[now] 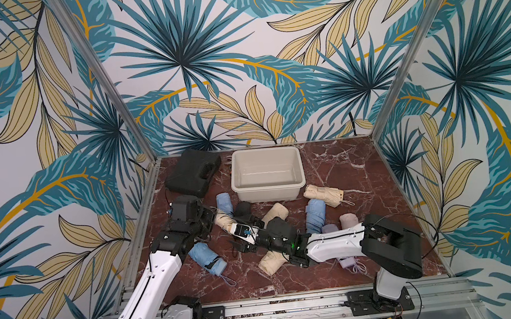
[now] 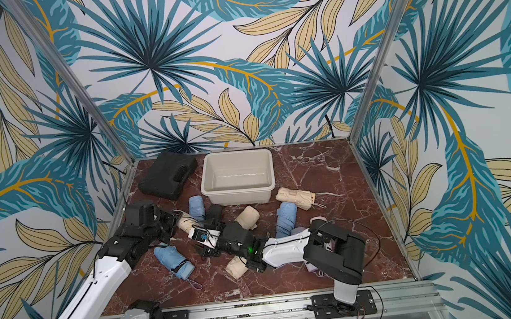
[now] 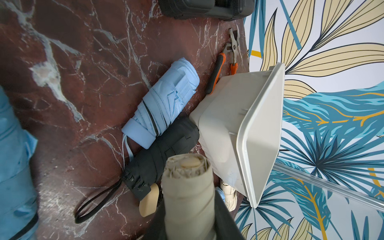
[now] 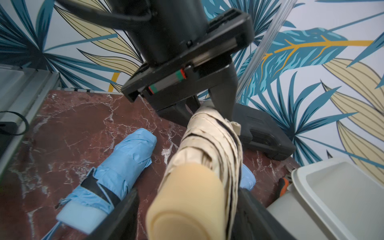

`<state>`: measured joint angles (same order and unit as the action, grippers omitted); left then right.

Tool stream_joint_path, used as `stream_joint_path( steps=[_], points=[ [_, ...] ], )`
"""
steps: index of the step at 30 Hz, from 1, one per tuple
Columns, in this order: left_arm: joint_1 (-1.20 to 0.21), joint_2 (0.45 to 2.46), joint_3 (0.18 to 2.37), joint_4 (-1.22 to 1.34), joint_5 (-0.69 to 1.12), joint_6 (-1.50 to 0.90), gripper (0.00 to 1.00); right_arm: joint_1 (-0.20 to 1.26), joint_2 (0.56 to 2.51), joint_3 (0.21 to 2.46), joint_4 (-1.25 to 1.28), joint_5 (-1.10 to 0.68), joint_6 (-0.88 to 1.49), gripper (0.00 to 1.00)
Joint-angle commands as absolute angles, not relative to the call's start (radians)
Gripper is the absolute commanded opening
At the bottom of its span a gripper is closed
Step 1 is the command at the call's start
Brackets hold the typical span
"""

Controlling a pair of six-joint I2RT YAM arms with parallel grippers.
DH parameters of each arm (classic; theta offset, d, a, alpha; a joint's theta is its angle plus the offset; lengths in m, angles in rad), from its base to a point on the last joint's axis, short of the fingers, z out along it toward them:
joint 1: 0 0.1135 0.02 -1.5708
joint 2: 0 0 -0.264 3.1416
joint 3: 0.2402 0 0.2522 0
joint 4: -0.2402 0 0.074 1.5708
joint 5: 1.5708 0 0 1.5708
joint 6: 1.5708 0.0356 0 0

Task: Put the umbrella into the storage box
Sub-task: Pick up the umbrella from the center of the board.

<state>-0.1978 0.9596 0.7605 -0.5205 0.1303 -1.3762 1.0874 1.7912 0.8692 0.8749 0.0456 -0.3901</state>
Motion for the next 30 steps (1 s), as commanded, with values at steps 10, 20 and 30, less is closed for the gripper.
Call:
stream_joint_path(
  steps=[10, 20, 30],
  points=[
    [-0.198, 0.925, 0.731, -0.431, 0.144, -1.474, 0.5, 1.091, 1.84, 0.927, 0.99, 0.035, -0.421, 0.27],
    [-0.198, 0.741, 0.632, -0.337, -0.084, -1.249, 1.0, 1.089, 1.742, 0.883, 0.862, 0.079, -0.328, 0.0],
    [-0.191, 0.713, 0.871, -0.444, 0.167, -0.12, 1.0, 1.009, 1.473, 0.873, 0.378, -0.075, -0.262, 0.0]
  ],
)
